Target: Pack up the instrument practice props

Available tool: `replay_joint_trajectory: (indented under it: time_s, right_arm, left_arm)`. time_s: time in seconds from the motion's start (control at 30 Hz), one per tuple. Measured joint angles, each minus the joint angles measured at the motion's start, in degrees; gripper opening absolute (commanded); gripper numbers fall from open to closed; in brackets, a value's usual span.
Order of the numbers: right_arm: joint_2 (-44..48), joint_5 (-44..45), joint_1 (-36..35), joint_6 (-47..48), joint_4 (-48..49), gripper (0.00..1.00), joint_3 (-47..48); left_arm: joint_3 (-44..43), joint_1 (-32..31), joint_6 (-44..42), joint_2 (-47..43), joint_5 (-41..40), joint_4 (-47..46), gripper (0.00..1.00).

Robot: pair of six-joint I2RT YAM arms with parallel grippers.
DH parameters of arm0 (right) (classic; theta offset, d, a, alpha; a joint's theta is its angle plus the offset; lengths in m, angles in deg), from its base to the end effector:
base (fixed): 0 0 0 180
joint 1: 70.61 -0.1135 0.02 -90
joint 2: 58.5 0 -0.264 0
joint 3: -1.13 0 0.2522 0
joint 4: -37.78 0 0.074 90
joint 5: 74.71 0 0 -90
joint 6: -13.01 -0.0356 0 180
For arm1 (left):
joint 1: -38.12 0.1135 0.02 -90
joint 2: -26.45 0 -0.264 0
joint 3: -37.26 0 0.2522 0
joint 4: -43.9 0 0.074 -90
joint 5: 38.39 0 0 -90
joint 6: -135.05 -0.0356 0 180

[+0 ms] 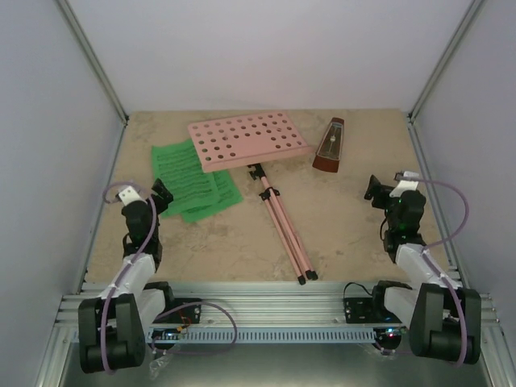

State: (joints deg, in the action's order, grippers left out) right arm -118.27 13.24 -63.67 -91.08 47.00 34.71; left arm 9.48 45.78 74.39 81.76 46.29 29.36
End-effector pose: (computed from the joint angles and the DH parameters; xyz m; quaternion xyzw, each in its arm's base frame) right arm 0.2168 -0.0251 0.1983 0.1362 0.7920 0.0514 0.5929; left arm 0.1978 0.0299 0.1894 -0.2754 0.7321 -0.0813 0.6176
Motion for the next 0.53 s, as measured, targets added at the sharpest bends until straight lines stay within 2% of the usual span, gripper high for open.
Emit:
replay_joint_trajectory:
  time_s: [0.13,0.27,0.53]
  right_arm:
    - [-1.2,1.7,0.0,1.8,12.3,0.98,-6.5]
    - [-5.3,2.5,0.0,3.9,23.4,0.98,-10.4]
    - [-11.0,2.6,-0.1,5.8,37.6,0.98,-13.9]
  left_arm:
    - [5.6,0.0,-3.2,1.9,-5.0,-8.1,0.99]
    - [6.0,0.0,-5.6,7.2,-6.6,-14.8,0.99]
    - [5.9,0.0,-8.0,13.6,-6.8,-22.6,0.99]
